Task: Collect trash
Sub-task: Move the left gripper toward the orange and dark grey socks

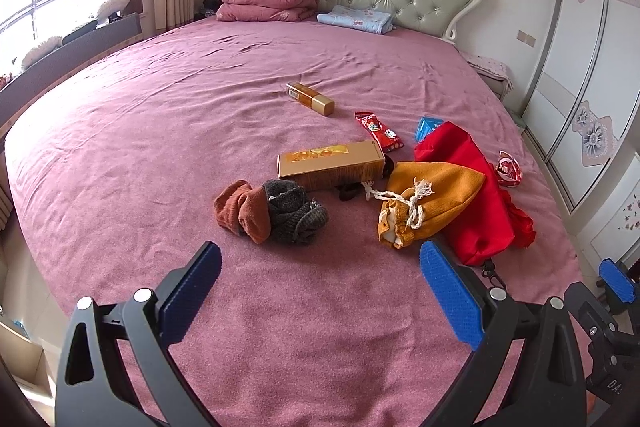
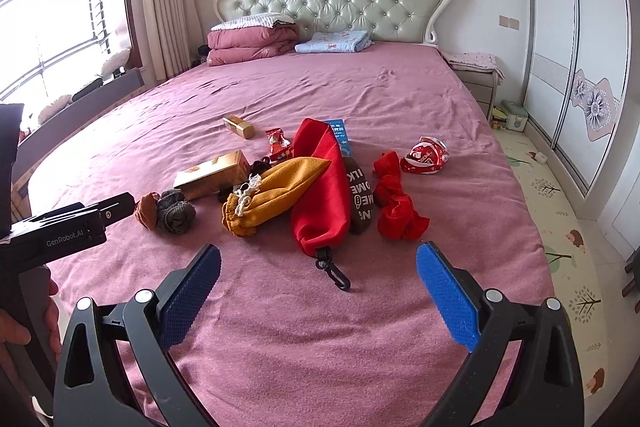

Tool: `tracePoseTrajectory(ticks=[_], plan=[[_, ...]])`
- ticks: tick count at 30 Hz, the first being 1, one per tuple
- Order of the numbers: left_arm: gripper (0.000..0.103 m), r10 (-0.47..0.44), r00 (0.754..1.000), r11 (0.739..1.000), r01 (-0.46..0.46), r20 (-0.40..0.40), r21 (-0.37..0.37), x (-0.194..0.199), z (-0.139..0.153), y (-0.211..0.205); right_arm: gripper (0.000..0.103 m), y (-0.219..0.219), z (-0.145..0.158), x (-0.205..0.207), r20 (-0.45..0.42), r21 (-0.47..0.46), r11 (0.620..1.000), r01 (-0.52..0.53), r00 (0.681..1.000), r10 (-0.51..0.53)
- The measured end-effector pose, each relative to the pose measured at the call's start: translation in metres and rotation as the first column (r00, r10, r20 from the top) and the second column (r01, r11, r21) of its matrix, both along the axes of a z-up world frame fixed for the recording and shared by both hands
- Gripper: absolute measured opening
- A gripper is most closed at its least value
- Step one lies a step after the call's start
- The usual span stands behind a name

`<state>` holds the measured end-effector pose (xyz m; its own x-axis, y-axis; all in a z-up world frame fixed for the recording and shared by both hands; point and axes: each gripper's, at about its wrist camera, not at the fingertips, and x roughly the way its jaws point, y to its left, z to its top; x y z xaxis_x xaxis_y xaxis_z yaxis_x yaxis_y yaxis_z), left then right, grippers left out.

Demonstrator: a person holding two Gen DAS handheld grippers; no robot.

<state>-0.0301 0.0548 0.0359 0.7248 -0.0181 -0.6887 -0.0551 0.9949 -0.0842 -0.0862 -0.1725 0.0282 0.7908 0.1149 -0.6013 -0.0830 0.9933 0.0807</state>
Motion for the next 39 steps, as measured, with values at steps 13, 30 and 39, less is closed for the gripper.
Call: tracePoseTrajectory(ticks=[13, 30, 39], plan=[[0.099, 0.002, 1.0, 1.0, -0.001, -0.025, 0.023, 0.008, -0.012, -0.003, 0.094, 0.004, -0.012, 0.013, -0.014, -0.004, 1.0, -0.03, 0.999, 0.03], [0.099, 0.036, 0.998, 0.999, -0.034, -0.055, 0.024, 0.025, -0.02, 0.004, 0.094, 0.007, -0.01, 0.029, -0.017, 0.012, 0.998, -0.061, 0.998, 0.062], [0.099, 0.048, 0.997, 0.999, -0.048, -0.053, 0.011, 0.033, -0.017, 0.007, 0.094, 0.012, -0.009, 0.036, -0.023, 0.013, 0.996, -0.086, 0.996, 0.086]])
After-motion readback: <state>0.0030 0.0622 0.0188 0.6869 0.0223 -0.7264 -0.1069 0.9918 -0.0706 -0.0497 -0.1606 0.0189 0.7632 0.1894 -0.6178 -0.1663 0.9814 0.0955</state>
